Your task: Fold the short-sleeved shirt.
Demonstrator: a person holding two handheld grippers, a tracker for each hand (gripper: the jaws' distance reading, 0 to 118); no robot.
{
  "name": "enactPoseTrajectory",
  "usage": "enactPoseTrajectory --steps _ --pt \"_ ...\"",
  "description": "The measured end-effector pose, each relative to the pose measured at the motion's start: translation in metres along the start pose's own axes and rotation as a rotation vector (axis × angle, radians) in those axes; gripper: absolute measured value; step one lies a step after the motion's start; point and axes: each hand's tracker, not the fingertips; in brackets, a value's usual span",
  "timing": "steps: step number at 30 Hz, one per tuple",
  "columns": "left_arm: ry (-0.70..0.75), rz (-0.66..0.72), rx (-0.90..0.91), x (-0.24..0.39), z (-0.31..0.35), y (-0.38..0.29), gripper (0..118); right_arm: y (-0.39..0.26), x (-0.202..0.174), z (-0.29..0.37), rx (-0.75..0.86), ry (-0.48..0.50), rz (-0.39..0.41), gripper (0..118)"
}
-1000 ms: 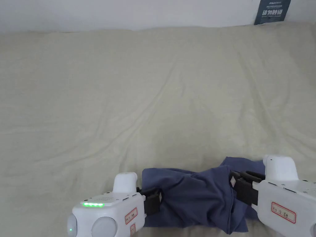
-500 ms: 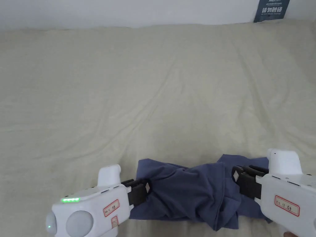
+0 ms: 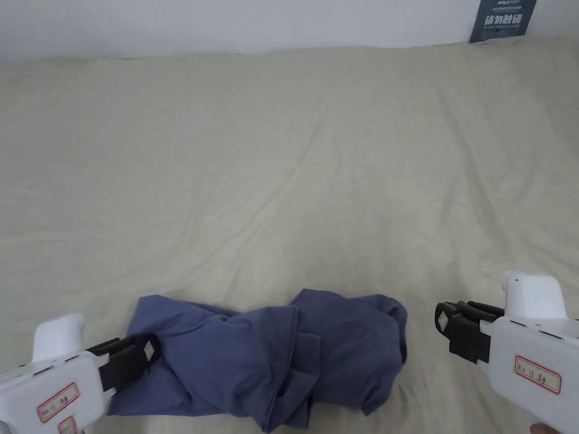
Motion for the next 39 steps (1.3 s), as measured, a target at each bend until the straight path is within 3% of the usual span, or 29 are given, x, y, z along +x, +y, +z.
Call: enactPoseTrajectory --steps 4,9,15,26,27,28,29,30,31,32,39 --pt "-0.014 -0.094 -0.007 0.025 0.011 0.009 13 -0.002 -0.002 -0.002 -0.001 0.006 -0.002 5" --pt "-0.194 -0.195 -0.045 0.091 0.009 0.023 13 -0.003 -0.003 0.001 0.002 0.019 -0.001 5" --pt "-0.305 -0.361 -0.149 0.175 -0.029 0.020 13 -0.004 0.009 0.009 0.020 0.014 -0.029 5" --pt "-0.318 -0.309 -0.350 0.235 -0.119 0.002 15 -0.009 0.040 0.020 0.036 -0.022 -0.086 5" --pt "-0.309 -0.295 -0.372 0.235 -0.123 0.002 21 -0.009 0.043 0.020 0.036 -0.026 -0.095 5" --pt "-0.322 -0.276 -0.384 0.235 -0.126 0.001 34 -0.010 0.045 0.020 0.036 -0.027 -0.101 5" --pt "-0.360 -0.250 -0.405 0.233 -0.128 0.002 54 -0.010 0.047 0.020 0.038 -0.027 -0.107 5" --pt "-0.412 -0.210 -0.429 0.234 -0.128 0.003 82 -0.010 0.048 0.021 0.038 -0.028 -0.113 5" --pt "-0.456 -0.177 -0.436 0.235 -0.127 0.005 100 -0.011 0.048 0.021 0.038 -0.028 -0.116 5" --pt "-0.479 -0.169 -0.433 0.237 -0.123 0.006 109 -0.011 0.049 0.020 0.037 -0.028 -0.117 5" --pt "-0.350 -0.336 -0.252 0.226 -0.073 0.031 111 -0.012 0.048 0.023 0.038 -0.025 -0.110 5"
